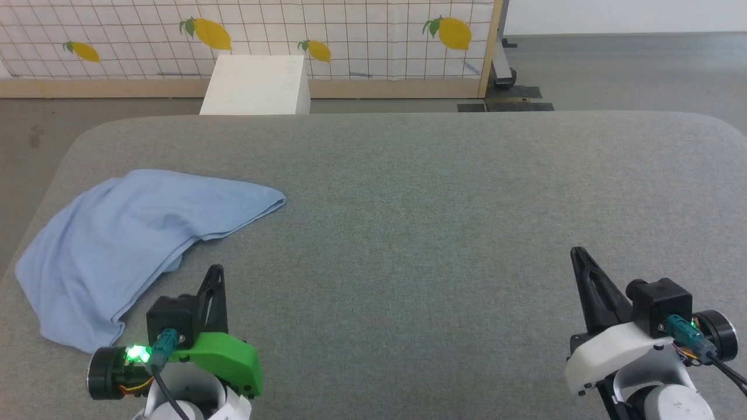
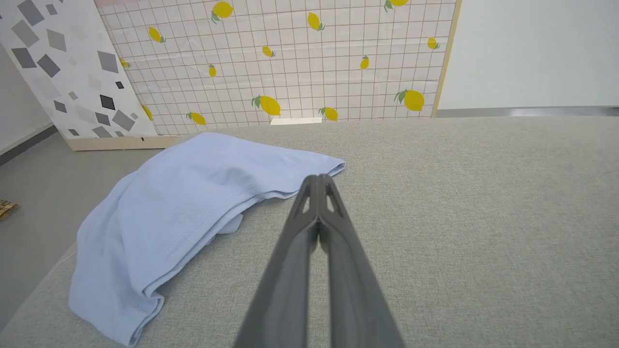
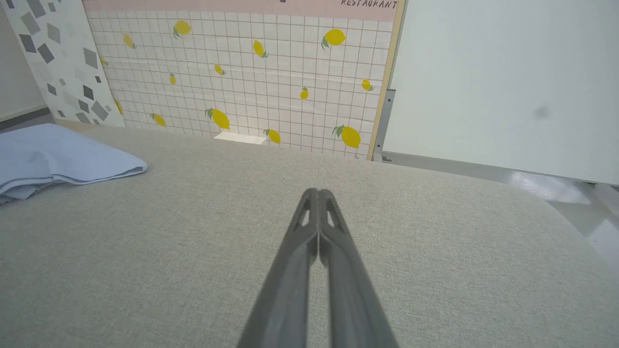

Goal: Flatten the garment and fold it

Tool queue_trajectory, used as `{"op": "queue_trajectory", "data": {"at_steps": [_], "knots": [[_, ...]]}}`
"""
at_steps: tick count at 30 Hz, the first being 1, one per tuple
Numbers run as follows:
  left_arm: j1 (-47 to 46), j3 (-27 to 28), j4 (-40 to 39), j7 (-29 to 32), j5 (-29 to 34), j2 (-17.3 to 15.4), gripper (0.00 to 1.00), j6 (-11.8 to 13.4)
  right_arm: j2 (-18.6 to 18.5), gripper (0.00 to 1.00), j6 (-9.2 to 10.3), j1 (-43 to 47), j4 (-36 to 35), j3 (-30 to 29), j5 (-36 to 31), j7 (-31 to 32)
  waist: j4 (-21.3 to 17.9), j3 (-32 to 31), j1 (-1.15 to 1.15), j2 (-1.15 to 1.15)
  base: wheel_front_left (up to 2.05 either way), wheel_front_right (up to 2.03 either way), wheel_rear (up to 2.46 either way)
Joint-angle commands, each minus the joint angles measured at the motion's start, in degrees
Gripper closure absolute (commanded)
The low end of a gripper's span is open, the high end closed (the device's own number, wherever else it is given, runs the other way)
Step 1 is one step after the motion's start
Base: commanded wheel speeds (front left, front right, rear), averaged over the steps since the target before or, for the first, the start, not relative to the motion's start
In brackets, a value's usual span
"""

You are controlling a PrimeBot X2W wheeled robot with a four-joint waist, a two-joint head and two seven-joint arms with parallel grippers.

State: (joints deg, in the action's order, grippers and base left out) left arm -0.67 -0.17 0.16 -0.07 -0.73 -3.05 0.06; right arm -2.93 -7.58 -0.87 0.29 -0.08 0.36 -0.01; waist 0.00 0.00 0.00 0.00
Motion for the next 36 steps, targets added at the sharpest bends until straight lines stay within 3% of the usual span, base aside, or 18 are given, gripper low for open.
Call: {"op": "queue_trajectory", "data": {"at_steps": [1, 36], "knots": [[0.00, -0.01, 0.00, 0.00, 0.00, 0.00, 0.00, 0.00, 0.00, 0.00, 0.00, 0.00, 0.00, 0.00, 0.00, 0.00, 0.00, 0.00, 0.00, 0.00, 0.00, 0.00, 0.00], [0.44, -2.40, 2.38, -3.83, -1.95, 0.04, 0.00, 0.30, 0.01, 0.00, 0.02, 2.19, 1.20, -2.46, 2.87, -3.84, -0.06, -0.15, 0.00, 0.00, 0.00, 0.00, 0.00]]}}
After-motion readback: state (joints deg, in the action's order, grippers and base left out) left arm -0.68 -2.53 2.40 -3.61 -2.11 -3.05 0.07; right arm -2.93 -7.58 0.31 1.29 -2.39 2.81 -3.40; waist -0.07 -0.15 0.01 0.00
